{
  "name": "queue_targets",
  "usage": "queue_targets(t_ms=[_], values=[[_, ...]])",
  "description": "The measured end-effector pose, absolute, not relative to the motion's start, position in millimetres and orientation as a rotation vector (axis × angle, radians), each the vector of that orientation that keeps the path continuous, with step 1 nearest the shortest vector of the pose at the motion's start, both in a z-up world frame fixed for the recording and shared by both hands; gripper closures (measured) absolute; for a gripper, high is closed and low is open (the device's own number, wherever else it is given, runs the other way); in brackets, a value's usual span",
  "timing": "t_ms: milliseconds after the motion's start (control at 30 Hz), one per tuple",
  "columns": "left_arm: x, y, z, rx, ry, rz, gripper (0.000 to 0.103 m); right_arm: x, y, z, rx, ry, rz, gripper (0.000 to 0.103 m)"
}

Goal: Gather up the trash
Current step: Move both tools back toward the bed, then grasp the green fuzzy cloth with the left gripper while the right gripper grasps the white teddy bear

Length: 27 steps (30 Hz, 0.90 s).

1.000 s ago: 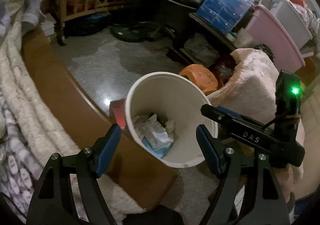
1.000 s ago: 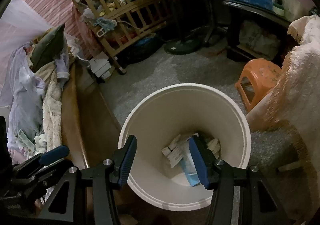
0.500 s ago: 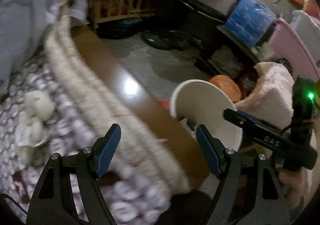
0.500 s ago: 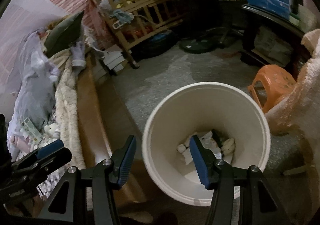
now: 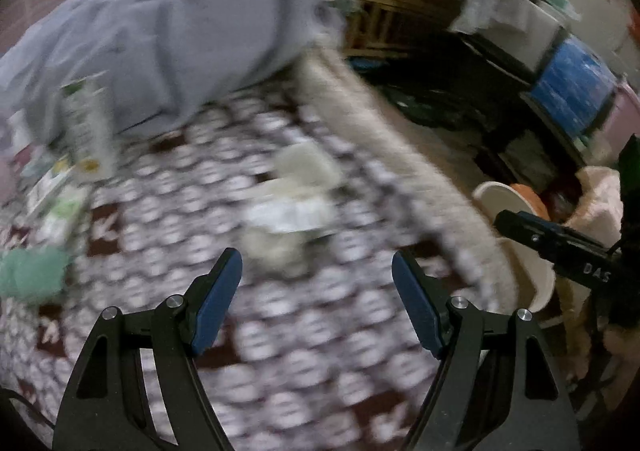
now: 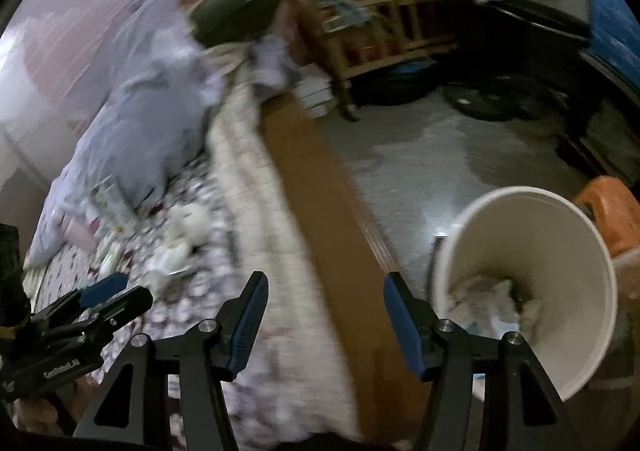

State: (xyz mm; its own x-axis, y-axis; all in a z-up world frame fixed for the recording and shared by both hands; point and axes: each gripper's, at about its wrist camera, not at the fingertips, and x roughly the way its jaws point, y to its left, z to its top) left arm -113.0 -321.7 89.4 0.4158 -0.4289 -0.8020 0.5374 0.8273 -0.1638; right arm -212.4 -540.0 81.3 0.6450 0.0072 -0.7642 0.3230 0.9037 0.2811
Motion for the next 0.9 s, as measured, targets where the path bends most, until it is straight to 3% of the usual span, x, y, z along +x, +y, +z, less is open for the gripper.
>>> queue_targets(t_ms=[567,900], values=[[-58.8,-77.2,59.3,-0.264,1.008,-0.147,0.026,-94.1,-433.9,54.5,0.32,0.961,-0.014,0.033],[-18.0,-46.6,15.7,-0.479,1.033,-0.044,0.026,-50.6,-428.0,27.4,0.312,1.017,-0.062,0.032]])
